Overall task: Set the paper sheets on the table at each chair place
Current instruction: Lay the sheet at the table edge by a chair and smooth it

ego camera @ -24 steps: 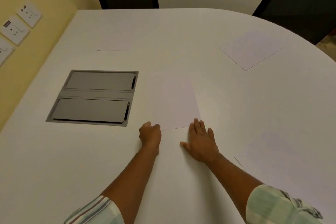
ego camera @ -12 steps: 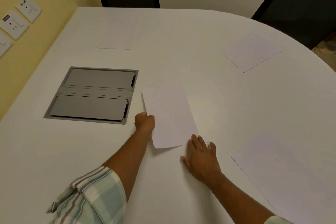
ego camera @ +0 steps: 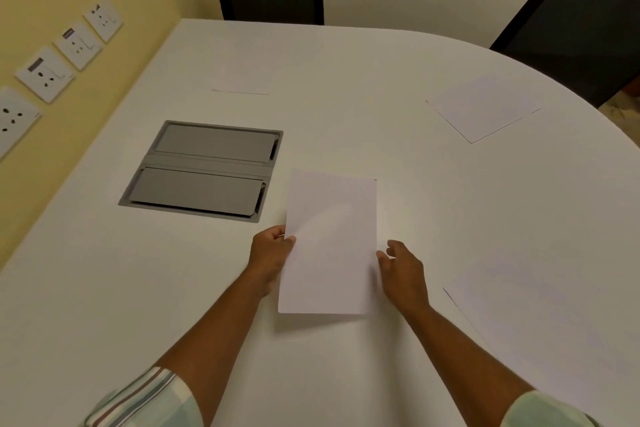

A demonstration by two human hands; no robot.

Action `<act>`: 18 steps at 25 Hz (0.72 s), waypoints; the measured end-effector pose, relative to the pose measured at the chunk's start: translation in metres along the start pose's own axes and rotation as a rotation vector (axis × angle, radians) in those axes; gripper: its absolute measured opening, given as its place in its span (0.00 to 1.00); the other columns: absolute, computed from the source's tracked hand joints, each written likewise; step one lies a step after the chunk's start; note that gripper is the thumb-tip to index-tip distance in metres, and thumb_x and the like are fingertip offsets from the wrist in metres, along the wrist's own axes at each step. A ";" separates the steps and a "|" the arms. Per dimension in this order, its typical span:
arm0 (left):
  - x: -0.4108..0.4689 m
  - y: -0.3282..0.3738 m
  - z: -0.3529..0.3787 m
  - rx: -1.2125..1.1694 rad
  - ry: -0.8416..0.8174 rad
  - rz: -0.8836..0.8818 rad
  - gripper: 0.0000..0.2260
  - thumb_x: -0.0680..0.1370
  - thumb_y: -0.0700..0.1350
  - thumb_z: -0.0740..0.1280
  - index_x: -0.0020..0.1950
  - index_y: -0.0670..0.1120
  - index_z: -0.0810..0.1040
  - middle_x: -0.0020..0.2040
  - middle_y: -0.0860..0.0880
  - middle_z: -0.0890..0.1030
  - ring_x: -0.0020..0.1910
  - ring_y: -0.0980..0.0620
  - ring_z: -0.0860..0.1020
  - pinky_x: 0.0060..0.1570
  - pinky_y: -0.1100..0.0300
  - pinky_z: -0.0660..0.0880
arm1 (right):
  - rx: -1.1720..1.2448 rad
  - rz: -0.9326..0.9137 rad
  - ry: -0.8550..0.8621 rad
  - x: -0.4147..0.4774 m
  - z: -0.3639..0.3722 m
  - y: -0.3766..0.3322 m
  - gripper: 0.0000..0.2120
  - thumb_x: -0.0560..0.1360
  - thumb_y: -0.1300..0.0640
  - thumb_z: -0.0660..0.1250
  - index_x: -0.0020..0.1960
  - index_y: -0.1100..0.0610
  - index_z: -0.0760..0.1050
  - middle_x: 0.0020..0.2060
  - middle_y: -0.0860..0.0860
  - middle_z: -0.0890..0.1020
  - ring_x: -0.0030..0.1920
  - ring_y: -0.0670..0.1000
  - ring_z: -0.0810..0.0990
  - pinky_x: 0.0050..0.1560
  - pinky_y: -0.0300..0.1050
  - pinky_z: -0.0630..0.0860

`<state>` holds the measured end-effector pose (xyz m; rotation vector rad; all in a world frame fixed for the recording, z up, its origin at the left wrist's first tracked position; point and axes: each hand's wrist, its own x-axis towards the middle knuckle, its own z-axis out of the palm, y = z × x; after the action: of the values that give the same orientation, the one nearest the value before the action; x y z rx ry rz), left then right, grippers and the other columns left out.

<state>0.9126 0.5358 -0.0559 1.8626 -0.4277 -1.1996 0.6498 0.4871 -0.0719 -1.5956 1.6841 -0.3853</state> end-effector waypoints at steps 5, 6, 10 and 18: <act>-0.033 -0.020 -0.054 -0.032 -0.031 -0.020 0.08 0.81 0.40 0.70 0.54 0.50 0.88 0.49 0.48 0.90 0.46 0.46 0.89 0.42 0.55 0.85 | 0.129 0.003 -0.043 -0.030 0.031 -0.018 0.17 0.82 0.57 0.67 0.71 0.55 0.74 0.47 0.47 0.84 0.50 0.50 0.83 0.54 0.43 0.74; -0.038 -0.025 -0.068 -0.030 -0.006 -0.028 0.07 0.81 0.40 0.71 0.53 0.49 0.88 0.48 0.48 0.90 0.45 0.46 0.89 0.41 0.55 0.85 | 0.140 -0.006 -0.047 -0.039 0.040 -0.021 0.17 0.81 0.58 0.68 0.70 0.54 0.75 0.43 0.45 0.83 0.46 0.47 0.82 0.52 0.42 0.74; -0.053 -0.044 -0.121 0.048 0.174 -0.025 0.02 0.78 0.41 0.76 0.49 0.47 0.86 0.47 0.46 0.89 0.44 0.47 0.87 0.42 0.57 0.83 | 0.149 -0.077 -0.091 -0.075 0.076 -0.034 0.16 0.80 0.59 0.70 0.66 0.49 0.74 0.37 0.45 0.83 0.41 0.43 0.82 0.42 0.35 0.73; -0.076 -0.074 -0.236 0.155 0.434 -0.029 0.08 0.75 0.40 0.78 0.53 0.41 0.87 0.49 0.44 0.86 0.49 0.45 0.83 0.49 0.57 0.78 | -0.039 -0.310 -0.321 -0.143 0.159 -0.086 0.08 0.82 0.54 0.68 0.56 0.53 0.84 0.49 0.48 0.87 0.49 0.49 0.84 0.49 0.37 0.76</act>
<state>1.0686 0.7410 -0.0315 2.1989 -0.2565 -0.7633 0.8110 0.6522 -0.0725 -1.8431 1.2143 -0.2330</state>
